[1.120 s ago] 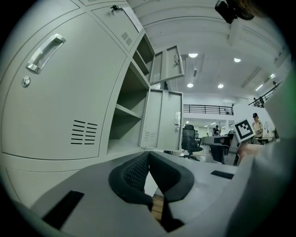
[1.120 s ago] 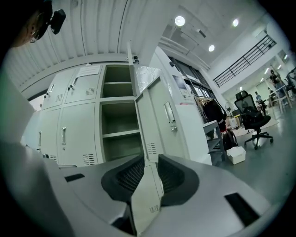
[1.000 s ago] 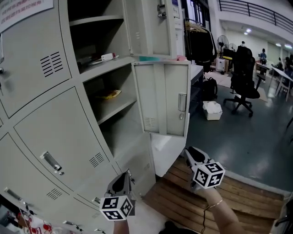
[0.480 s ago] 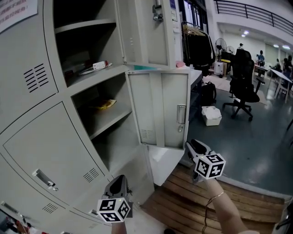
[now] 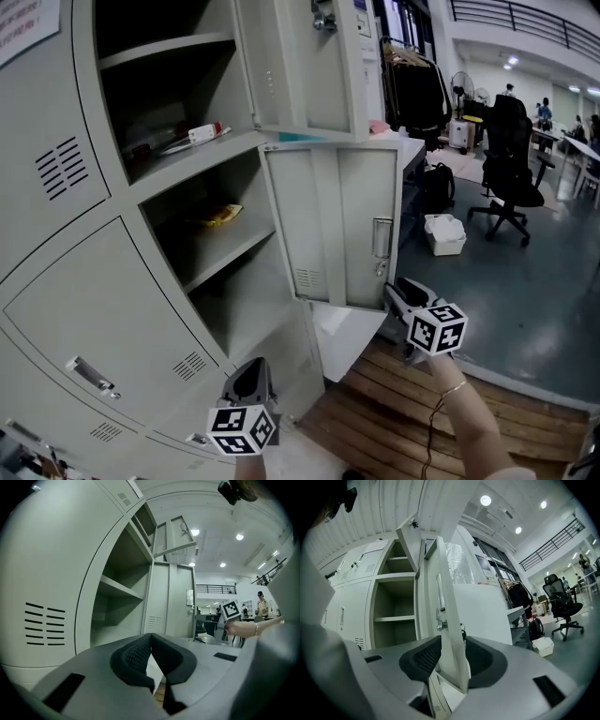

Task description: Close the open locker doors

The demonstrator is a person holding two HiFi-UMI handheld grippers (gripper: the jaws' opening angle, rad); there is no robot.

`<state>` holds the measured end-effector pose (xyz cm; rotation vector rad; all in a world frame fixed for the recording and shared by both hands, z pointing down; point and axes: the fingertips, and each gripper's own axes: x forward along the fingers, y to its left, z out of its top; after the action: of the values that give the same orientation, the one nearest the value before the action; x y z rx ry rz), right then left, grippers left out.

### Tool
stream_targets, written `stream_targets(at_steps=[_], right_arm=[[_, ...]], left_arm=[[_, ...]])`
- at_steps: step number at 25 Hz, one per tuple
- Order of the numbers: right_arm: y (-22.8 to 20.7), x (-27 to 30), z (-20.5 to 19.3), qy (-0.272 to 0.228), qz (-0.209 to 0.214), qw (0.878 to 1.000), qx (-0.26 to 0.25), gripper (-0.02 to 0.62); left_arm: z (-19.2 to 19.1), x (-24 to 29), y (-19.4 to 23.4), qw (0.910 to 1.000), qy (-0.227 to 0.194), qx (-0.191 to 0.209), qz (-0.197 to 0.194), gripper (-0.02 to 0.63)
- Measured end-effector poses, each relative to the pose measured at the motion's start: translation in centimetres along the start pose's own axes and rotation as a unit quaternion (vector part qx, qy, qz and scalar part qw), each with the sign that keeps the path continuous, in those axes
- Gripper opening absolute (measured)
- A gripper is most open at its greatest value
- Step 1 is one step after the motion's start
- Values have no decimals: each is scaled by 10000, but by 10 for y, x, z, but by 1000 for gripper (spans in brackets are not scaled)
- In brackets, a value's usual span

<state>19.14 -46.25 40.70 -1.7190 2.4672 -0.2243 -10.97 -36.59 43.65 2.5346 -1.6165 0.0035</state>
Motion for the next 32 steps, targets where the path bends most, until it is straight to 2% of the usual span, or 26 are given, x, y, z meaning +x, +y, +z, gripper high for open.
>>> stream_targets(at_steps=[9, 14, 17, 25, 32], right_arm=[[3, 9, -6, 58, 294, 9992, 261, 148], [15, -7, -7, 37, 432, 9988, 247, 111], [29, -18, -10, 40, 577, 9981, 204, 91], [82, -49, -20, 92, 1049, 9943, -150, 89], [128, -58, -28, 177, 1368, 9902, -233, 89]], left_arm=[[-3, -5, 2, 9999, 4, -32, 103, 20], [-2, -12, -3, 9999, -5, -21, 122, 20], [-2, -17, -6, 9999, -12, -3, 114, 20], [-2, -33, -15, 9999, -44, 33, 116, 20], [0, -51, -11, 9997, -78, 6, 214, 20]])
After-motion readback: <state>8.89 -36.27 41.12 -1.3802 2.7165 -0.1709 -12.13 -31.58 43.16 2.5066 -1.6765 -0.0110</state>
